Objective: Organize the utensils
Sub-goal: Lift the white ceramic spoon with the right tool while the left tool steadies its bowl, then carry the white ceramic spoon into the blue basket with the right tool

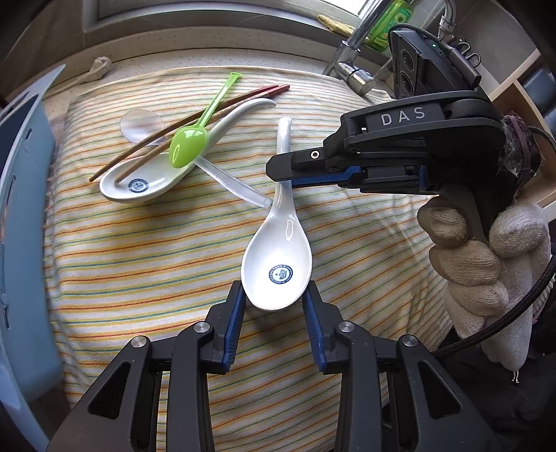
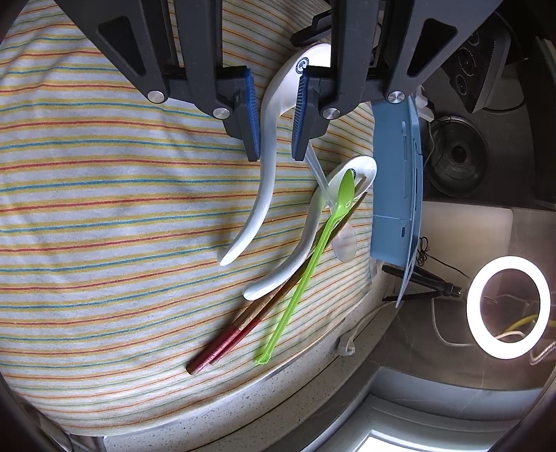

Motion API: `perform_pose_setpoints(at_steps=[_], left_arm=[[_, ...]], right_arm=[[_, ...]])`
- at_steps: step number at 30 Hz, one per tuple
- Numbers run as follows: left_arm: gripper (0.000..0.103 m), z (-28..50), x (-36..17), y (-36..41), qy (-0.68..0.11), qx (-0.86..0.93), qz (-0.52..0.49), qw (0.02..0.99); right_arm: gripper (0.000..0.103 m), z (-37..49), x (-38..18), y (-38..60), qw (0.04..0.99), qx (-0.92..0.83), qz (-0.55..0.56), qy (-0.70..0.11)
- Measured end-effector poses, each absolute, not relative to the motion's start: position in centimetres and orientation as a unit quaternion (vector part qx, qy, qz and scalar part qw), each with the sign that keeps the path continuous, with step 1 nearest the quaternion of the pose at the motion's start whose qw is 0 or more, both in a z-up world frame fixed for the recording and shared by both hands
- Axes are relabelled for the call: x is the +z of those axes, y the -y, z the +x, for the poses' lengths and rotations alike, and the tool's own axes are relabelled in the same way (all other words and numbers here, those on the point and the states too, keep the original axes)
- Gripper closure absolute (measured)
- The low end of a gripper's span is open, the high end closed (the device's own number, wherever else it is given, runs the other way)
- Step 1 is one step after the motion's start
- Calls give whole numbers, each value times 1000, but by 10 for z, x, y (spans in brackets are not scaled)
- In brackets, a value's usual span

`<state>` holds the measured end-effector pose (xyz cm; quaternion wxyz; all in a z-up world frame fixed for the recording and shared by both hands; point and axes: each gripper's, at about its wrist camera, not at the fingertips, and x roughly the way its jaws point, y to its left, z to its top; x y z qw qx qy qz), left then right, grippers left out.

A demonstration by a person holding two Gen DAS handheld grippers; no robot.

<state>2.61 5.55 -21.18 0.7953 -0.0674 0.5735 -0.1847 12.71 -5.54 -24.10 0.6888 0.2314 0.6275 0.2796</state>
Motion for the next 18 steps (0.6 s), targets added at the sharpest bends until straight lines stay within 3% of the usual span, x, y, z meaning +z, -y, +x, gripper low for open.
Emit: perform_pose_setpoints(at_steps=[2,18], left_arm=[[71,23,-211,-55,-572,-185,-71,796],[71,13,-194,-46,-547,-183,-69,814]], right_arm=[[94,125,-240,58,694,281,227,-623],[95,118,-224,83,712,285,229,-599]])
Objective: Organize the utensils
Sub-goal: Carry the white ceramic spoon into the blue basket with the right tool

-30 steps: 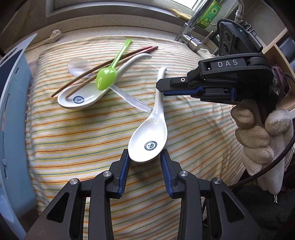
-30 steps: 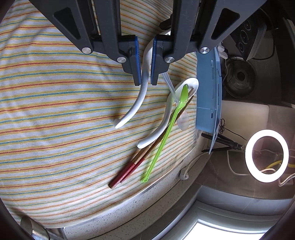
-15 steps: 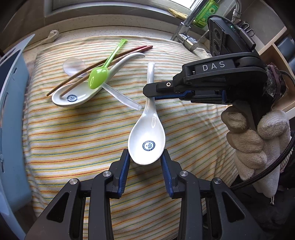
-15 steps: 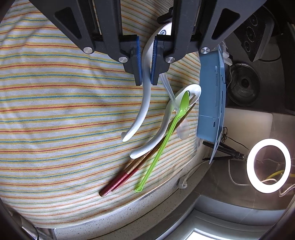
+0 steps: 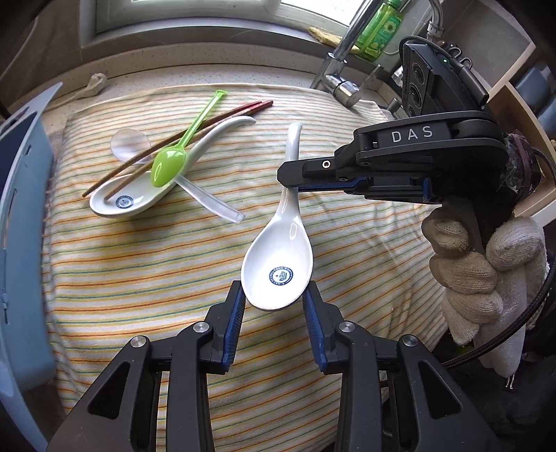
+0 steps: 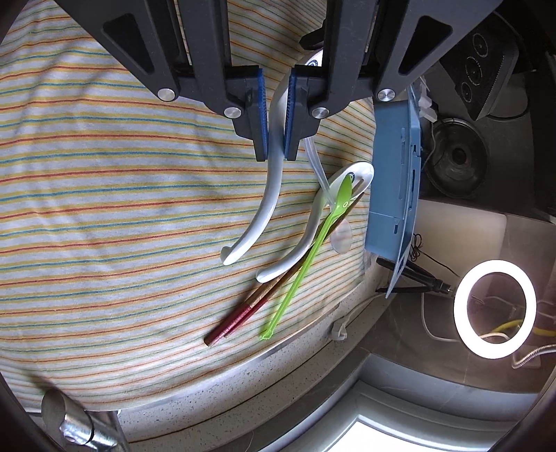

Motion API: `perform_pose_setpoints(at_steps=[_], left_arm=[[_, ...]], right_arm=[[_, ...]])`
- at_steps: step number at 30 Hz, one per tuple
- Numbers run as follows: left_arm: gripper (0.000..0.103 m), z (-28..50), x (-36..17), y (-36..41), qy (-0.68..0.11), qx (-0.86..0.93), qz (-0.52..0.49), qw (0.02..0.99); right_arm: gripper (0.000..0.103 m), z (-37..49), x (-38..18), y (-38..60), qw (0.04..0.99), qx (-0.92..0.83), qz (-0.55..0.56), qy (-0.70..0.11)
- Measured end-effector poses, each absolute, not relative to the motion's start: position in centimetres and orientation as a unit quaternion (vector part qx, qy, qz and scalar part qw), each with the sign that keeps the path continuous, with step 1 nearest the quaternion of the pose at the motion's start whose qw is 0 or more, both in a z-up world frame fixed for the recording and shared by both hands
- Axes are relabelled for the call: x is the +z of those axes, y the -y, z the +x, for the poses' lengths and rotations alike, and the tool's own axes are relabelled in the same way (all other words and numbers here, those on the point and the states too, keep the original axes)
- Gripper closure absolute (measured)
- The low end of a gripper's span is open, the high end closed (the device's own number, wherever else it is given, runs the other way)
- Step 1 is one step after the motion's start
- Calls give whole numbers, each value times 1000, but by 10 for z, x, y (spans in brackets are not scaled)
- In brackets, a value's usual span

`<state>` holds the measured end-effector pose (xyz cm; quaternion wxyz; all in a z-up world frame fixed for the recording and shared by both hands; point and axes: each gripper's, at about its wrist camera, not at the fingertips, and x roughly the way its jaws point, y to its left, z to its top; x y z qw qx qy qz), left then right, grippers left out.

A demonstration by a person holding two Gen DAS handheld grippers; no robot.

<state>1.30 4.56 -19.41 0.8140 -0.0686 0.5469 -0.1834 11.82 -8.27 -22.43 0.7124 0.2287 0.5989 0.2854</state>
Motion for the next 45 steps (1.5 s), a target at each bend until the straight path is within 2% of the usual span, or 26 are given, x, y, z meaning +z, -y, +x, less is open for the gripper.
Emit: perform_pose_setpoints(at_steps=[10,24,35,45], left_arm=[[71,3,-168,-62,-517,-159,-64,838],[71,-17,-143,-138,-482,-95,-82,867],[71,-31,-141,-197,-468,-50,-110,876],[71,-35,-160,-235,-476,-24,-140,868]], right_arm=[[95,119,-192,62,722,313,218,-578],[94,120,-155,-31,719,373,181,-558],[94,112,-146,-114,705,415,146,-556],[94,109,-155,-166,692,431,117,-568]])
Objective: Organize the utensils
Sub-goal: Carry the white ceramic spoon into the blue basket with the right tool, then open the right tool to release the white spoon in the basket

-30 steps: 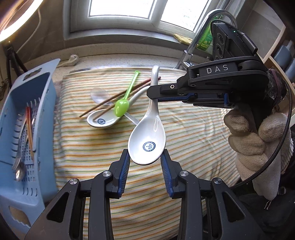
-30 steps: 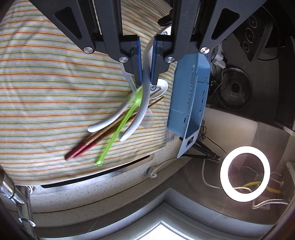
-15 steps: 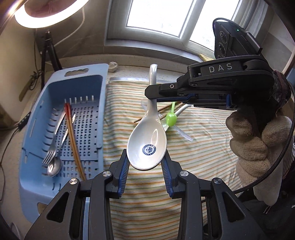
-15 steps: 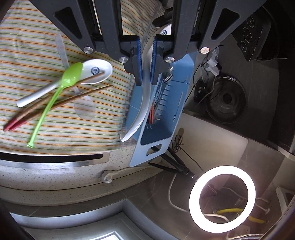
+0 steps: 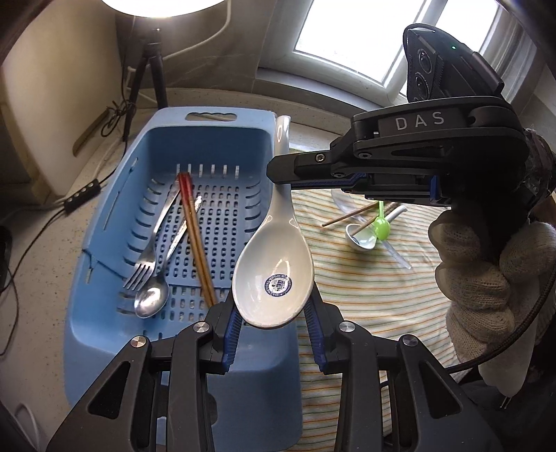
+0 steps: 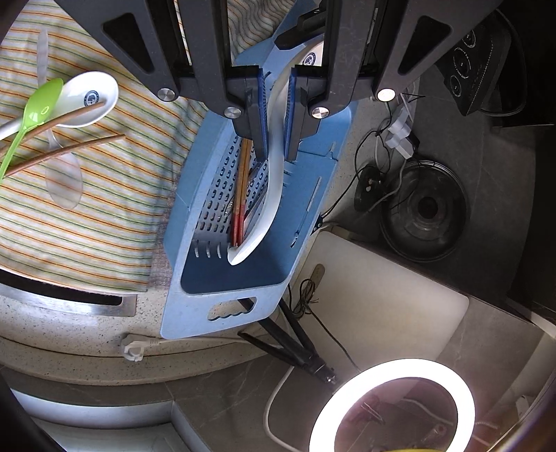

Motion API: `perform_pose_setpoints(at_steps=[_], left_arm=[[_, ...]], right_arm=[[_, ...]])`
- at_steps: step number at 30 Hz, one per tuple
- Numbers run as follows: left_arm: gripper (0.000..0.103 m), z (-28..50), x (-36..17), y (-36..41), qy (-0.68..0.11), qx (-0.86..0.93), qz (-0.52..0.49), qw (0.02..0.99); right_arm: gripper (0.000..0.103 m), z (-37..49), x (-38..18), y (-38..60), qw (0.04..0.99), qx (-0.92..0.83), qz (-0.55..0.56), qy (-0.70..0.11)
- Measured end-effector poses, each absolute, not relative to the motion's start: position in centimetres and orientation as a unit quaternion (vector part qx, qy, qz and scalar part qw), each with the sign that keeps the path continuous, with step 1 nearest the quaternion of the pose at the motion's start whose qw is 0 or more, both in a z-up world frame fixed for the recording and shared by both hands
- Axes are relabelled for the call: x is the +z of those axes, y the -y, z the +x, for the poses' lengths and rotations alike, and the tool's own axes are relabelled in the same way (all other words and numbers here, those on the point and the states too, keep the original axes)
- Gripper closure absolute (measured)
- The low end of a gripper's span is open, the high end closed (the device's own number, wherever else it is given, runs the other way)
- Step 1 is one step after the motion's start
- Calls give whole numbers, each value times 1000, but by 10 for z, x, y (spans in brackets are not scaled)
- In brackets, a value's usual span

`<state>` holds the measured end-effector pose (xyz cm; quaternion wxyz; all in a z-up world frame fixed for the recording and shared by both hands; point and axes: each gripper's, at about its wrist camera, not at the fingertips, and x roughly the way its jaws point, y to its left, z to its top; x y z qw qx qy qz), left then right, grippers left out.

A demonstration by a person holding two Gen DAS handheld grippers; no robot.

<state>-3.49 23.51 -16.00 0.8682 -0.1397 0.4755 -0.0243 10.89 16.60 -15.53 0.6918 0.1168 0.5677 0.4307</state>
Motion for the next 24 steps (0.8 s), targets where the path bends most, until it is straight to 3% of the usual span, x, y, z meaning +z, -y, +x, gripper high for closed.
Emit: perform_pose_setpoints(at_steps=[14,21,24], left_arm=[[71,-39,-175,-245,-497,-15,-150,854],[71,-40,-172,-245,-494,-11,-152,856],[71,-42,-170,-244,-492,-8,-149,858]], right_arm=[[91,107,-175,-183,691,408,99,-588],[67,105,-166,-176,698,418,101,-573],[65,104,-161,-175,701,422,100,-566]])
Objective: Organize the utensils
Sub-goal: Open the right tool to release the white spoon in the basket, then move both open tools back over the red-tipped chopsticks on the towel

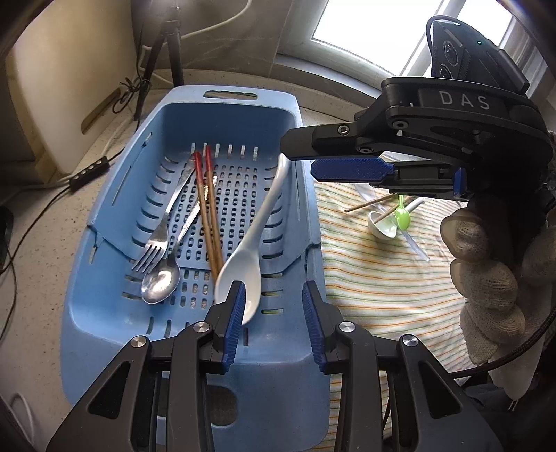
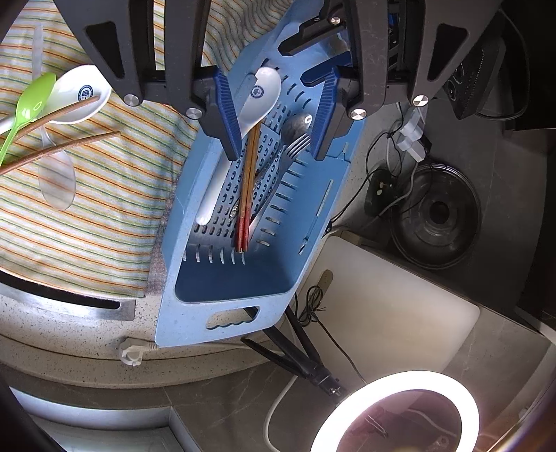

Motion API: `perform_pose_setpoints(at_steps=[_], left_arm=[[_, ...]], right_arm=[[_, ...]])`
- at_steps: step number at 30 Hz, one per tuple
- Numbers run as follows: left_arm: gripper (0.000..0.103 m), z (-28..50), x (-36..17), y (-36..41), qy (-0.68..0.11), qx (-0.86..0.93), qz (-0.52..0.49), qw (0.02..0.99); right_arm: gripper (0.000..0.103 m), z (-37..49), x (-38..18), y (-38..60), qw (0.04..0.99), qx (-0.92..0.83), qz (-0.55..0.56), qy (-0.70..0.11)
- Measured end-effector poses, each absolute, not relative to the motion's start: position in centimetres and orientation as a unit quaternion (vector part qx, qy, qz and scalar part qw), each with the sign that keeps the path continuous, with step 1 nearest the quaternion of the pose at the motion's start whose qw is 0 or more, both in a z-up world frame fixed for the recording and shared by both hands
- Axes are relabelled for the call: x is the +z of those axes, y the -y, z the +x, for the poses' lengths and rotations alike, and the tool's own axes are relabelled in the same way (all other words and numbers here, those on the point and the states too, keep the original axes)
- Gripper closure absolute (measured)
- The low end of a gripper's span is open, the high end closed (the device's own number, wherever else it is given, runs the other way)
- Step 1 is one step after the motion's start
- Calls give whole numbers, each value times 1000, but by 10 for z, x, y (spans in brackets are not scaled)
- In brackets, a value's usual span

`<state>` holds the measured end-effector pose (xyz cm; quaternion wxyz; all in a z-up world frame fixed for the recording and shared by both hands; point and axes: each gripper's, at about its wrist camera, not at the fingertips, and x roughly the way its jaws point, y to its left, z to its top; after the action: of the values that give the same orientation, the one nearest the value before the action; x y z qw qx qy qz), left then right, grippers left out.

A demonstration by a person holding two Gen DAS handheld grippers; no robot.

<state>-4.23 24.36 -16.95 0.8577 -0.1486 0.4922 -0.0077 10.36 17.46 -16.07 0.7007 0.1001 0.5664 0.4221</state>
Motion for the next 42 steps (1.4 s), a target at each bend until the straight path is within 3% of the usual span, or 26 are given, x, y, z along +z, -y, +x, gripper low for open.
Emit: perform_pose_setpoints(at_steps=[9,21,34,42], left_arm=[[71,-48,-158,-239,-481,-7,-144,865],[71,-36,-147,-209,-476,-28,-119,871],[71,-2,-153,-159,-488,-76,-92,865],[71,17,-160,-143,-499,-84,-88,858]], right_arm=[[65,101,-148,-151,711,428,115,-547],[61,126,-143,-48,771,381,128,-494],[61,168,-149,-7,762,343,94,-541],[75,194,-170,-41,732,351,36,-582]])
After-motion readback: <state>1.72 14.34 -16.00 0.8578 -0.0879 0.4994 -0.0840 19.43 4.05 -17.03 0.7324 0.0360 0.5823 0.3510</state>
